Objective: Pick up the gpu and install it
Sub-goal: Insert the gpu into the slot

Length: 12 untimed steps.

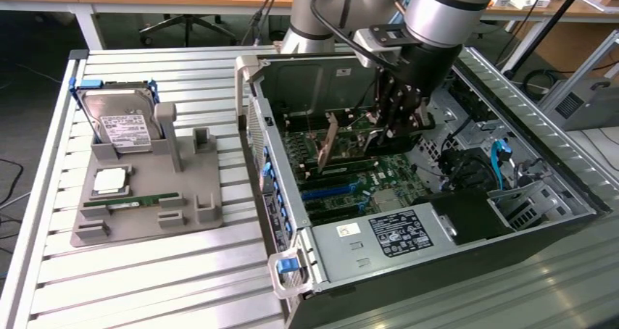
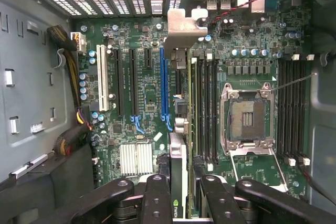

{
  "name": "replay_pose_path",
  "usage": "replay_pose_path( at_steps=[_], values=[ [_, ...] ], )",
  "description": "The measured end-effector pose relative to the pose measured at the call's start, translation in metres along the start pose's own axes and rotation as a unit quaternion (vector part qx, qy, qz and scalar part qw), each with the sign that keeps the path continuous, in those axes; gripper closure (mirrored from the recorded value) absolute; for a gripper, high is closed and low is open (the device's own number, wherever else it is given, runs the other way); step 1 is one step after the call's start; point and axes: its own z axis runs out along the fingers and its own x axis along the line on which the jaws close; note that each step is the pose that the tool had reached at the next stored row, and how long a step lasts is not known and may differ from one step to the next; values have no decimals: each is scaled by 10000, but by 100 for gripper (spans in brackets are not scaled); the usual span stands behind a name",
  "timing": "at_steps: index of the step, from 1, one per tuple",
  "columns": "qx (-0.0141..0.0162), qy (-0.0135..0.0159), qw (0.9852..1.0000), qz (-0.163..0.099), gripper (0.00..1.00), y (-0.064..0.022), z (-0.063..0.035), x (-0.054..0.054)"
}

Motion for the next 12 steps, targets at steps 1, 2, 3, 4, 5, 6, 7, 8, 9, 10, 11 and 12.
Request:
replay_pose_path(
  at_steps=[1, 2, 3, 4, 5, 6, 7, 8, 9, 10, 11, 12],
  values=[
    [0, 0, 10000, 0, 73, 0, 11, 0],
    [0, 0, 10000, 0, 73, 0, 13, 0],
    [0, 0, 10000, 0, 73, 0, 14, 0],
    [0, 0, 10000, 0, 73, 0, 17, 0],
    [0, 0, 10000, 0, 73, 0, 18, 0],
    [0, 0, 10000, 0, 73, 0, 20, 0],
    [0, 0, 10000, 0, 73, 0, 21, 0],
    [0, 0, 10000, 0, 73, 0, 23, 0],
    [0, 0, 10000, 0, 73, 0, 24, 0],
    [0, 0, 10000, 0, 73, 0, 25, 1],
    [0, 0, 10000, 0, 73, 0, 28, 1],
    [0, 0, 10000, 0, 73, 0, 29, 1]
  ],
)
